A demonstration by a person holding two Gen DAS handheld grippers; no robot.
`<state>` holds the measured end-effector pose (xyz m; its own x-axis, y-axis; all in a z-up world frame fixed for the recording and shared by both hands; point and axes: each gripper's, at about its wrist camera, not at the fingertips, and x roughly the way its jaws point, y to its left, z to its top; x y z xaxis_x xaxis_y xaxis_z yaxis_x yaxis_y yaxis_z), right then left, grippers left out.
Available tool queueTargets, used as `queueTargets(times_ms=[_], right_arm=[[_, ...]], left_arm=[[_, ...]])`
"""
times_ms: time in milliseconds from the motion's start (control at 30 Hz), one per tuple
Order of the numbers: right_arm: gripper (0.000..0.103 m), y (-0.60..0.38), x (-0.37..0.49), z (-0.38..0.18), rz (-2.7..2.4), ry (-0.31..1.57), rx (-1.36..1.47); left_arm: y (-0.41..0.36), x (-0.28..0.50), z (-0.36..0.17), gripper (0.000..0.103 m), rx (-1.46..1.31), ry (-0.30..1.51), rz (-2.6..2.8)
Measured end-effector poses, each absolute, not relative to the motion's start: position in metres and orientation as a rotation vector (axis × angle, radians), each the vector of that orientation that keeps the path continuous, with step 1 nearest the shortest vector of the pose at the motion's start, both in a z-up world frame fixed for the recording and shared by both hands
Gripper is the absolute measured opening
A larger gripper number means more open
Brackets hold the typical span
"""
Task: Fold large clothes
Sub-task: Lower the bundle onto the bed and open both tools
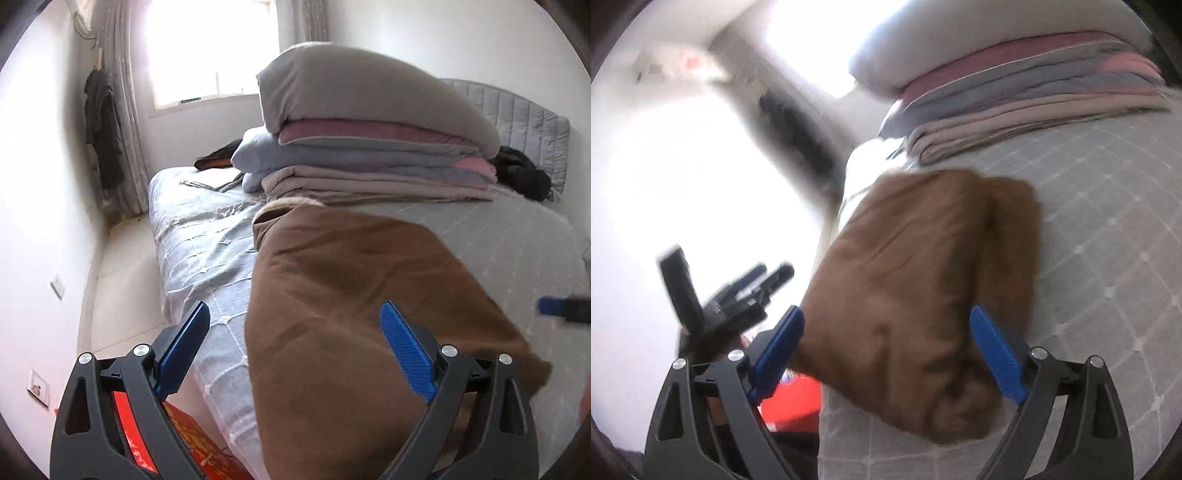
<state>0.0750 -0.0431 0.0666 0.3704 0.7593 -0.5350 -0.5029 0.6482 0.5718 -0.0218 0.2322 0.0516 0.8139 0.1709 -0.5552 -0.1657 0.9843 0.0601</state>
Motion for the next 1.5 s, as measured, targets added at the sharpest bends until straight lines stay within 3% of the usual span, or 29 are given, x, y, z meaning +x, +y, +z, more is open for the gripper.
queueTargets(times_ms=[100,167,233,300,400,500,567,633,733,1033,1267,1500], right_arm=[[0.092,0.004,0.086,0.004,0.737,1.119,0.159],[0.095,0.005,0.093,-0.017,0.731,1.124,0.158],[0.095,-0.003,0.099,-0.001,0.753,1.148,0.189],[0.095,-0.02,0.11,0.032,0.809,1.056,0.281],[0.095,-0.023,0.128,0.074,0.709,0.896,0.179],[0.095,0.003,0.179,0.084,0.563,0.877,0.003],[0.095,0.028,0.207,0.061,0.462,0.932,-0.143],[0.096,0.063,0.22,0.008,0.429,1.101,-0.237],[0.098,0.048,0.23,-0.019,0.476,1.185,-0.092],[0.098,0.038,0.221,-0.012,0.499,1.152,-0.043],[0.097,0.017,0.133,0.052,0.558,0.99,-0.019],[0.097,0.025,0.109,-0.017,0.525,1.109,-0.072]], left_arm=[[0.224,-0.025,0.043,0.09,0.012,0.632,0.147],[0.217,-0.016,0.022,0.09,0.033,0.747,0.094],[0.213,-0.006,-0.001,0.09,0.093,0.839,0.108],[0.217,-0.009,-0.001,0.09,0.076,0.816,0.103],[0.225,-0.009,0.004,0.09,0.041,0.822,0.088],[0.217,-0.011,0.005,0.09,0.077,0.814,0.102],[0.211,-0.017,0.007,0.09,0.111,0.802,0.109],[0.211,-0.018,0.007,0.09,0.108,0.8,0.105],[0.214,-0.021,0.007,0.09,0.092,0.799,0.095],[0.205,-0.026,0.009,0.09,0.139,0.781,0.111],[0.2,-0.032,0.013,0.09,0.177,0.757,0.12],[0.193,-0.034,0.013,0.09,0.202,0.749,0.119]])
